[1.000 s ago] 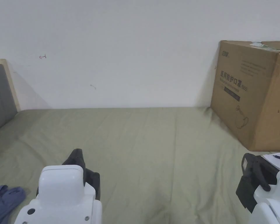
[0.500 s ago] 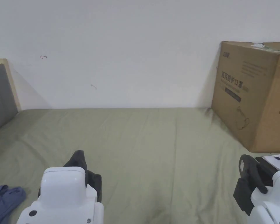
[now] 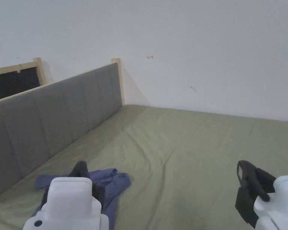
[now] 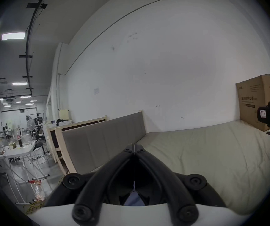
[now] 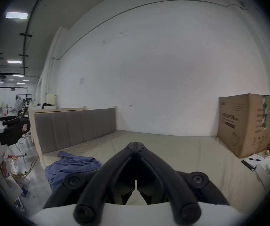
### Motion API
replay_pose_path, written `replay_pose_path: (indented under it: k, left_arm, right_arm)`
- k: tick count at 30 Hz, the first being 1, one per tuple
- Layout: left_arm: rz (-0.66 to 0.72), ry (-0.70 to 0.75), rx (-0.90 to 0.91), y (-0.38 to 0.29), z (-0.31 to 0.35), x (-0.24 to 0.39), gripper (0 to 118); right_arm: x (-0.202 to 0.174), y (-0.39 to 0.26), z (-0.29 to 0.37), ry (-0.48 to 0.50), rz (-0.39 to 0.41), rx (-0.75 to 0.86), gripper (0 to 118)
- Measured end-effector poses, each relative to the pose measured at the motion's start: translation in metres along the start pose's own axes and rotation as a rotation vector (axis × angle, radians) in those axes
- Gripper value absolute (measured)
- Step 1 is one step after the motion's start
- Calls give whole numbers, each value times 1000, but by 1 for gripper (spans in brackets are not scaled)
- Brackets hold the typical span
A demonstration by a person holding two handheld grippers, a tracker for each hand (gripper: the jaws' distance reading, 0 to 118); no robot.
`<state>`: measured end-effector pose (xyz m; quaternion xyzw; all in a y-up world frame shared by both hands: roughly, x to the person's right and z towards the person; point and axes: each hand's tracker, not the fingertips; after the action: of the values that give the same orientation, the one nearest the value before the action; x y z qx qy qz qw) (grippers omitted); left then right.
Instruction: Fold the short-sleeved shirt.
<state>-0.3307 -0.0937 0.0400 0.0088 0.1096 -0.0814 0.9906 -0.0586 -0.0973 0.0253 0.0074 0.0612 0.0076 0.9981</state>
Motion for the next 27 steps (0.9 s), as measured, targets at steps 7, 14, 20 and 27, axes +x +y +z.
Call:
replay_pose_path:
  k: [7,14,20,27]
  left_arm:
    - [46,12,-58,-7,-14,-9,0]
    - [325,-222,-412,24,-146,-62,0]
    - [167,-320,-938,-64,-304,-58,98]
    - [137,-363,-1239,-185,-373,-26,113]
  right_arm:
    - [-6,1,-20,14,-5,-21,0]
    - [15,4,-26,3,-33,-94,0]
    - [35,-8,-38,7,-100,-224,0]
    - [52,-34,-63,-46,-142,-400,0]
